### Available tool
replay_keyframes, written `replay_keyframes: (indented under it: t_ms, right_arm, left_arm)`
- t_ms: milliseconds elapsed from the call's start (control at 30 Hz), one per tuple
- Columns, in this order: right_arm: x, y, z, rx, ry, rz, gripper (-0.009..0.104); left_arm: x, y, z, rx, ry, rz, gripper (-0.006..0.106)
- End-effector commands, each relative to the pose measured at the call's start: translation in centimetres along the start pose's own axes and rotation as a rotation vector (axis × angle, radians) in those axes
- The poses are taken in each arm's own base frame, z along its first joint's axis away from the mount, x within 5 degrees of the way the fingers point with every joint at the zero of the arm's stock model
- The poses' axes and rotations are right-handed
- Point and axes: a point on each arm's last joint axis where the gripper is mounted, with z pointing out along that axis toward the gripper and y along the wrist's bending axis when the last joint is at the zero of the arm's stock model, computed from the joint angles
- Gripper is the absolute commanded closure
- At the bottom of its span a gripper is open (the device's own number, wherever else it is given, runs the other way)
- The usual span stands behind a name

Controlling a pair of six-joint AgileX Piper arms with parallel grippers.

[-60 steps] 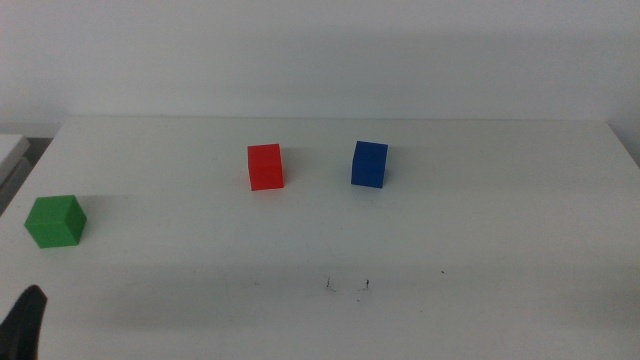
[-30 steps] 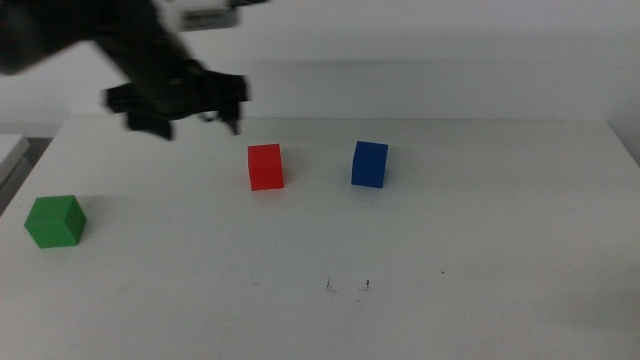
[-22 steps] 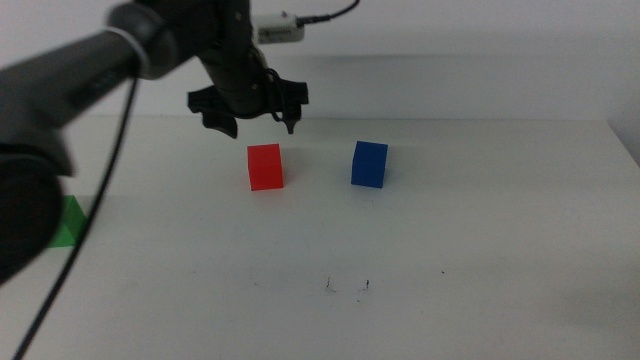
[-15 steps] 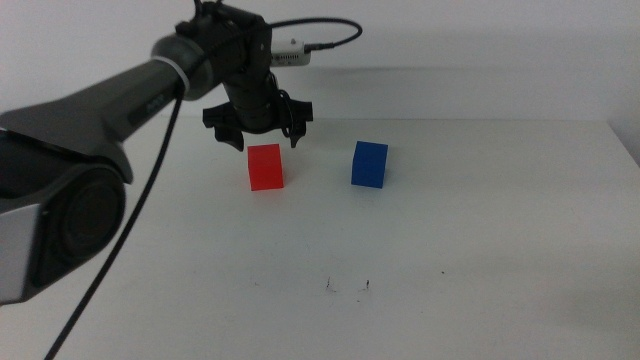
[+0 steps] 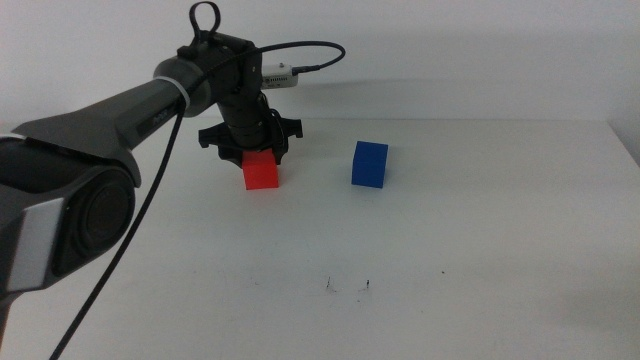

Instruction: Stack red cubes first, then green, then blue cubes in a specific spot.

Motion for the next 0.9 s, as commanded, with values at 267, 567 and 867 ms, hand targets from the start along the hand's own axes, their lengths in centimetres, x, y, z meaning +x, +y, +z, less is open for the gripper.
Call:
replay_keyframes:
  t_ms: [267,567,867]
  right_arm:
    - [0.0,0.0,0.0,0.007,-0.011,-0.008,0.002]
    - [0.0,0.0,0.0,0.007,-0.011,-0.008,0.002]
    - [0.0,0.0,0.0,0.007,-0.011,-0.008,0.002]
  left_arm:
    - [5.6,-5.0,-8.4,0.002,0.027,0.071,0.09]
    - [13.4,-9.6,-9.2,0.129,-0.017,0.064,0.09]
    - [14.7,-10.1,-6.2,0.131,0.027,0.059,0.09]
